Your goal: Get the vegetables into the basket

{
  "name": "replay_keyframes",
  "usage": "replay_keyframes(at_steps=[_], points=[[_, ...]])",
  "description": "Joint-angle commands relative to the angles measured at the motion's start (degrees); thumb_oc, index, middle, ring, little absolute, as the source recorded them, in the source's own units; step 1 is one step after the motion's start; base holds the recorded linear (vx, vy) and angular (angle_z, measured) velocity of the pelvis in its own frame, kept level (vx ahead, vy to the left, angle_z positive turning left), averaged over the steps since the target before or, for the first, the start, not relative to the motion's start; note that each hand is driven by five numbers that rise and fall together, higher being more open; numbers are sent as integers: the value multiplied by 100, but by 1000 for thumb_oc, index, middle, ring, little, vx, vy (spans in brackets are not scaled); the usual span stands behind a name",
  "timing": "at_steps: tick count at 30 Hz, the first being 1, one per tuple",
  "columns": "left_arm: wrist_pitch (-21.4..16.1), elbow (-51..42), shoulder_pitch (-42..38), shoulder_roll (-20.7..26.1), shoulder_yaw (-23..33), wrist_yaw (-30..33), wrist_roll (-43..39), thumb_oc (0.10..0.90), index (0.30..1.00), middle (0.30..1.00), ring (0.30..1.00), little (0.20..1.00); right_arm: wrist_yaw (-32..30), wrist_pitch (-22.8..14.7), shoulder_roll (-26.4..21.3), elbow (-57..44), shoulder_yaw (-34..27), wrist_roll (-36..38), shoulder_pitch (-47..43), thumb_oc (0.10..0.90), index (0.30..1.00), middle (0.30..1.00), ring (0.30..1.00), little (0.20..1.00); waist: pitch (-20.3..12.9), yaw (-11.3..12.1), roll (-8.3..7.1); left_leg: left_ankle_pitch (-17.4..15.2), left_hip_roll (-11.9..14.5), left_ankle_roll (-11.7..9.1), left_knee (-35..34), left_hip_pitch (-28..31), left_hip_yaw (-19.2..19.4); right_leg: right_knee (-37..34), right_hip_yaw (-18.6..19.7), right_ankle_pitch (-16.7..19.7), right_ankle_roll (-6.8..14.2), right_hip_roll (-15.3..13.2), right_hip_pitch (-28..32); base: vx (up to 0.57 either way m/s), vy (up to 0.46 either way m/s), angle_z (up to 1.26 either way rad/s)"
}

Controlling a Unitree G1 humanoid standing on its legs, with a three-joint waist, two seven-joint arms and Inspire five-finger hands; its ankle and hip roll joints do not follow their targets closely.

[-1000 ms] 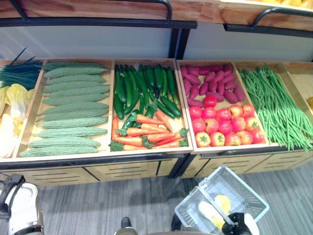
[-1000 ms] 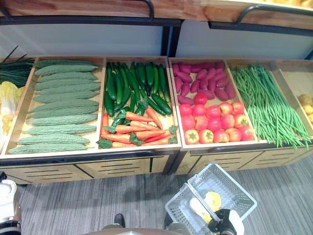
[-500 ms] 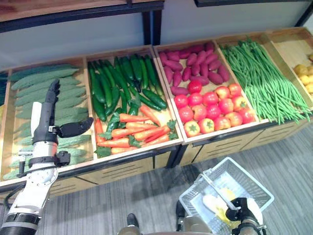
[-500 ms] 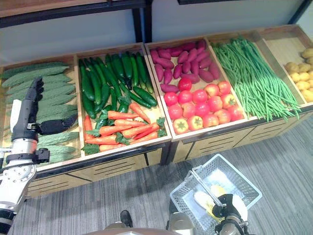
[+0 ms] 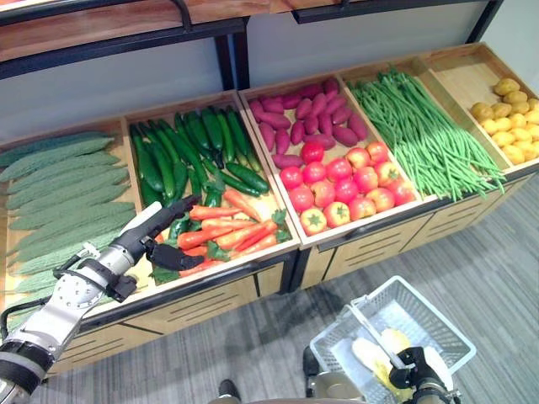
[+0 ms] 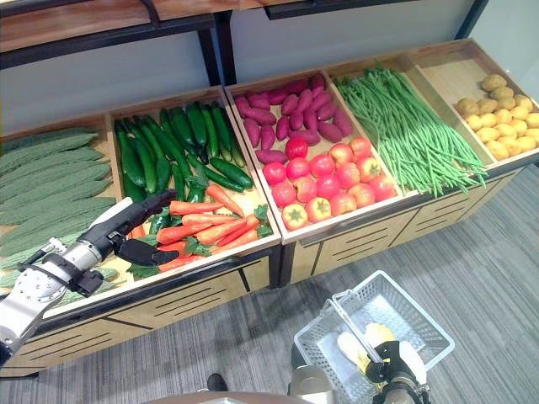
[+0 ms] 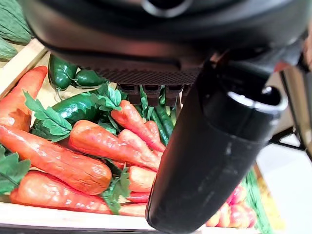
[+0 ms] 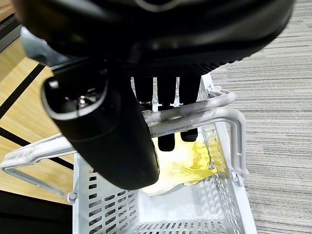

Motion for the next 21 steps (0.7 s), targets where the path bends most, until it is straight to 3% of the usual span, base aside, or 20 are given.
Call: replay_keyframes(at_steps=[1,9,21], points=[[-332,199,-1055,188,192,628,623,900,1000,1000,1000,1000,-210,-292,-374,-154,171,-50,-382,400,300,300,300,300,-149,-64,-72,-234,166,-204,44,22,-305,21,82,-165,717,-458,60,13,-1,-7],[-154,411,-1632,-167,168,1419,1707,900,1000,1000,1000,1000,-268,-352,-388,-165,204,-17,-387,400,300,300,300,300,-69,-84,-84,-229,163,-202,44,-14,-316,21,107,-165,722,-464,12,4,1,-3],[172,1017,-2231,-495,-121,1403,2426,900,1000,1000,1000,1000,-279,-367,-451,-197,258,33,-529,400,300,300,300,300,79,-111,-47,-192,184,-209,44,-127,-344,21,149,-158,693,-425,-105,1,0,0]])
